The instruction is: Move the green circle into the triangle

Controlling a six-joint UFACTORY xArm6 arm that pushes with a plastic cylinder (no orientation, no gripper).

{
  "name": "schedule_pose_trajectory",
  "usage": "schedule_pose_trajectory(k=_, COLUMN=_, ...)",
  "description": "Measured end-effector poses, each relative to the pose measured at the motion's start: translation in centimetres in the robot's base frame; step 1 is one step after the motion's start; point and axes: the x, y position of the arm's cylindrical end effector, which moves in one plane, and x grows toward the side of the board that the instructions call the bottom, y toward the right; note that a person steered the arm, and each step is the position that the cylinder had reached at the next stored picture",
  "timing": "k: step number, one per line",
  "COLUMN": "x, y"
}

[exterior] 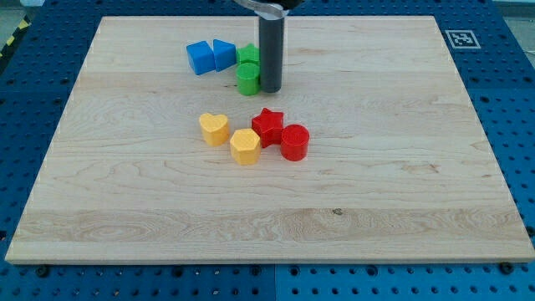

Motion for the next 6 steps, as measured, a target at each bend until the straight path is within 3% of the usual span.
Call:
schedule_pose_trajectory(k=2, x=2.6, y=0.6)
schedule_pose_trajectory(k=6, x=0.2, y=-2.2)
